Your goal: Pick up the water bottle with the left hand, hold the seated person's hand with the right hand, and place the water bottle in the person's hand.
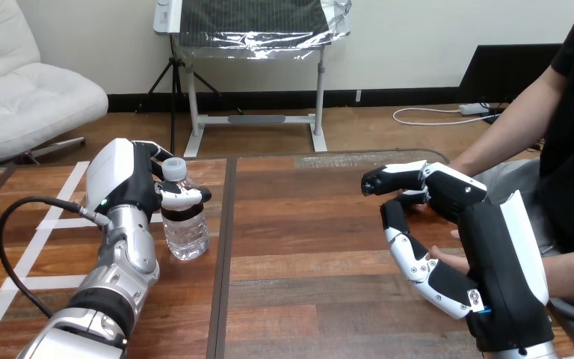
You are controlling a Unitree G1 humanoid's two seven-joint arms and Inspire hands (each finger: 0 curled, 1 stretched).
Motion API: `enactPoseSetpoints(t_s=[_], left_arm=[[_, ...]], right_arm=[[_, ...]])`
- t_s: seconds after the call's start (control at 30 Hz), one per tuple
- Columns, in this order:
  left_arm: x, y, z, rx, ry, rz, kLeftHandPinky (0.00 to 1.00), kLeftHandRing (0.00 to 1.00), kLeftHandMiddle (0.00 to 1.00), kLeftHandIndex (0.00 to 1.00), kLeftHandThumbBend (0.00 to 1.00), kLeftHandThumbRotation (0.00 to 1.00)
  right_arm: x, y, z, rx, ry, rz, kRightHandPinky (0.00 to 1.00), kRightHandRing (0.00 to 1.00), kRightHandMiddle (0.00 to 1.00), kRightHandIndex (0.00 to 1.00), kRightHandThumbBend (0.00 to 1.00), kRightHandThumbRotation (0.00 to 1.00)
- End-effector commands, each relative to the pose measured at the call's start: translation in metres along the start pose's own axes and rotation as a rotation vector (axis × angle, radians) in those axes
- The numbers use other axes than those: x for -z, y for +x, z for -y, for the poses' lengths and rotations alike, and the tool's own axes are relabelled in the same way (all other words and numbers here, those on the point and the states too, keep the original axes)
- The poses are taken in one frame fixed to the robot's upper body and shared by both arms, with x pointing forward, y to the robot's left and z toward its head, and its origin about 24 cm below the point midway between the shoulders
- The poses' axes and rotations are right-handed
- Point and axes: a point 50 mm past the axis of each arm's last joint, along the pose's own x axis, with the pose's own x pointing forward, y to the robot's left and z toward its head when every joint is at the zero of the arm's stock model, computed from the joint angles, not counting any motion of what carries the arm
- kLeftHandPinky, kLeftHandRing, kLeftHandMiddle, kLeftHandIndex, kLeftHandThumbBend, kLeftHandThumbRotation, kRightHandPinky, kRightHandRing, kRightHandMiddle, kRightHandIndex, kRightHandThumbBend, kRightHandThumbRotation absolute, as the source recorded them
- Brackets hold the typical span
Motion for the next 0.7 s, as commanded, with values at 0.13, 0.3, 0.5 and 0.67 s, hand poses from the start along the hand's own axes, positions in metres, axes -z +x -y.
enactPoseSetpoints(t_s=[0.13, 0.3, 0.5, 0.67], left_arm=[[0.0056, -0.0010, 0.0013, 0.028, 0.002, -0.029, 0.49, 0.56, 0.61, 0.61, 0.76, 0.00], [0.0074, -0.0020, 0.0031, 0.036, -0.002, -0.043, 0.51, 0.59, 0.63, 0.62, 0.76, 0.00], [0.0092, -0.0032, 0.0052, 0.048, -0.007, -0.055, 0.53, 0.60, 0.65, 0.64, 0.78, 0.00], [0.0109, -0.0036, 0.0071, 0.074, 0.004, -0.074, 0.55, 0.63, 0.67, 0.68, 0.80, 0.04]], right_arm=[[-0.0085, 0.0119, 0.0044, -0.002, -0.012, 0.080, 0.53, 0.64, 0.66, 0.57, 0.20, 0.00], [-0.0085, 0.0119, 0.0046, -0.001, -0.013, 0.083, 0.53, 0.64, 0.66, 0.57, 0.20, 0.00], [-0.0086, 0.0110, 0.0052, -0.001, -0.012, 0.083, 0.53, 0.64, 0.66, 0.58, 0.20, 0.00], [-0.0086, 0.0109, 0.0056, -0.001, -0.020, 0.085, 0.53, 0.64, 0.67, 0.58, 0.20, 0.00]])
